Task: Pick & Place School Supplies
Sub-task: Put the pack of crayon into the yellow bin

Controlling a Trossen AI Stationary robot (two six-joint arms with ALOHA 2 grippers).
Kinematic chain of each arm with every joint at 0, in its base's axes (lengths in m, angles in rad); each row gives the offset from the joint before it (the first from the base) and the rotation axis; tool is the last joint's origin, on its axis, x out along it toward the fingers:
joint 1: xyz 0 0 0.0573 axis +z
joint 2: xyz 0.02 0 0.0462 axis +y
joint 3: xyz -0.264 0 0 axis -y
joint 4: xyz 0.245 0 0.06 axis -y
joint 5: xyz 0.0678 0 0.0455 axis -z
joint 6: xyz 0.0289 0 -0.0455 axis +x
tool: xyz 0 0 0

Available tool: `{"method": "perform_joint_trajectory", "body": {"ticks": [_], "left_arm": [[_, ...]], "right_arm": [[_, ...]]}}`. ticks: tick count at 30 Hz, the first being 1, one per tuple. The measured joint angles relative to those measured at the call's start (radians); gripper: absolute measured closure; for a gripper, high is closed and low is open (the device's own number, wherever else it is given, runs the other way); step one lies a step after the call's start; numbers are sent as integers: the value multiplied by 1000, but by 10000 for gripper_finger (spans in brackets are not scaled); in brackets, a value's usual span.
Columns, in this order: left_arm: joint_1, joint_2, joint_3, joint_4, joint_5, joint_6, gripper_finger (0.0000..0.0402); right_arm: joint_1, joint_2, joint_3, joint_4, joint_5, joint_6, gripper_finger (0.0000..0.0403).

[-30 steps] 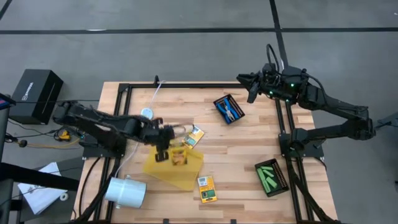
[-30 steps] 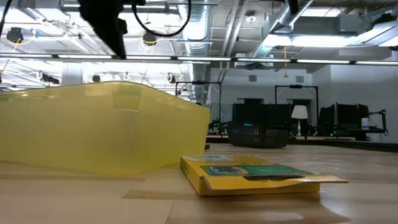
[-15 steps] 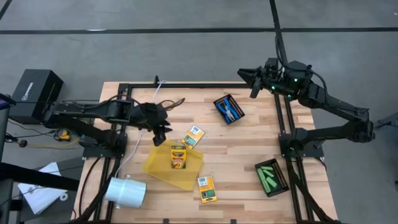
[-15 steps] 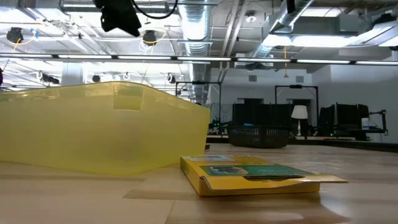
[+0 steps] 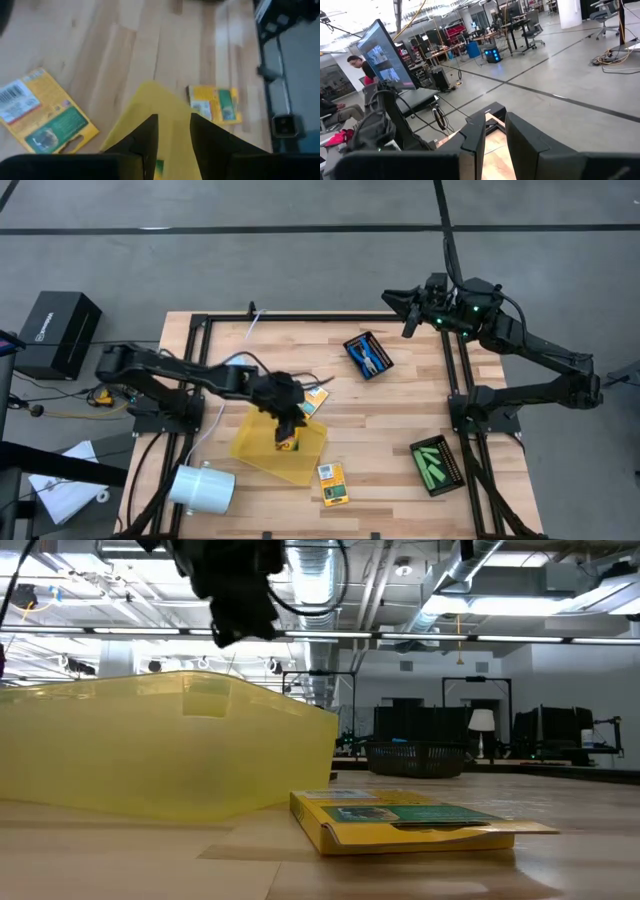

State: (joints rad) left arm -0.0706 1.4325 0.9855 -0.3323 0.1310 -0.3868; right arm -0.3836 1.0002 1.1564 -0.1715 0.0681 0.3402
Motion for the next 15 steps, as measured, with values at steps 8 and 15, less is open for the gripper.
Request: {"method": "perform_joint_trajectory", "body": {"ticks": [8,15], "left_arm": [[-12,150,0,-29,-12,73,307],[-9,252,0,-162,-53,100,315]], "right_arm": [[0,0,0,0,0,-9,335],[-1,0,0,-4,-23,-10,335]]}}
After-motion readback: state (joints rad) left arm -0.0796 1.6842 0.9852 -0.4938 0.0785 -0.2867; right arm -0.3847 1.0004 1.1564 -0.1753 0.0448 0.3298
